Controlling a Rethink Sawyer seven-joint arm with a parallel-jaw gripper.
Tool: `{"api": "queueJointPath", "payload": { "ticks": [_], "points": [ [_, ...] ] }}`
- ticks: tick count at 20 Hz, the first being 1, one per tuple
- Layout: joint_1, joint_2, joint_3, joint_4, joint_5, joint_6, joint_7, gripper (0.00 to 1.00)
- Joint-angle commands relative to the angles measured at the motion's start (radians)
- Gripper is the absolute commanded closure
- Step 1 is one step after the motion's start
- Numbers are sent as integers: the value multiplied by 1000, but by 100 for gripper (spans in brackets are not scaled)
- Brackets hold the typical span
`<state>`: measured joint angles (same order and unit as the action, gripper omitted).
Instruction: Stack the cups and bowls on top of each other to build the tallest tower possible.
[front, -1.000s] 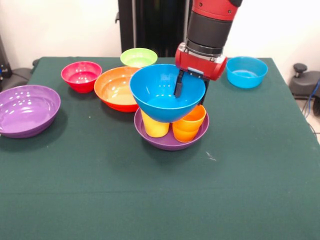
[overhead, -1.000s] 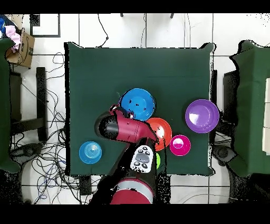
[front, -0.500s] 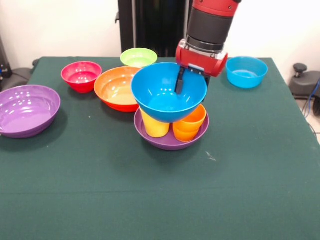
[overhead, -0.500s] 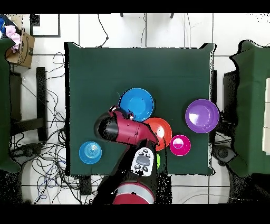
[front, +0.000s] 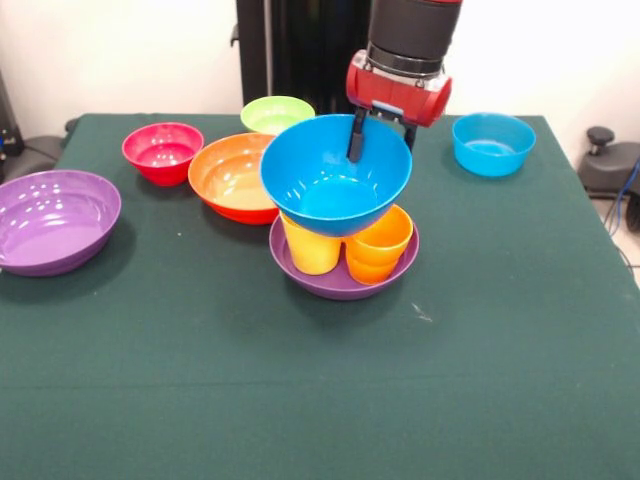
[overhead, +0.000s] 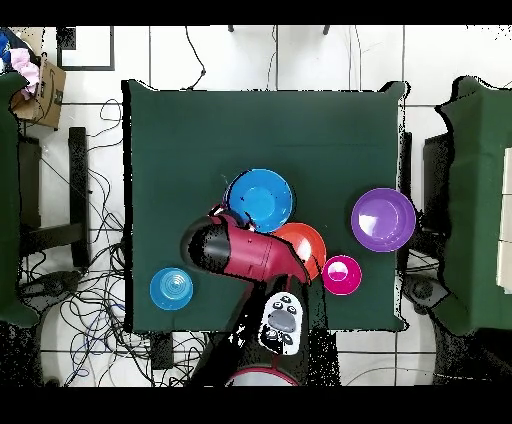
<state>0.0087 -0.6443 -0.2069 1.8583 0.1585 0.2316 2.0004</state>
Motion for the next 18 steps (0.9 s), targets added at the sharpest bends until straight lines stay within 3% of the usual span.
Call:
{"api": "queueJointPath", "payload": {
  "ticks": [1, 11, 18],
  "points": [
    [-11, 11, 123, 63, -60, 123, 28, 0],
    [-19, 20, 130, 66, -64, 105, 29, 0],
    [-38, 74, 143, 53, -82, 34, 31, 0]
  ]
}}
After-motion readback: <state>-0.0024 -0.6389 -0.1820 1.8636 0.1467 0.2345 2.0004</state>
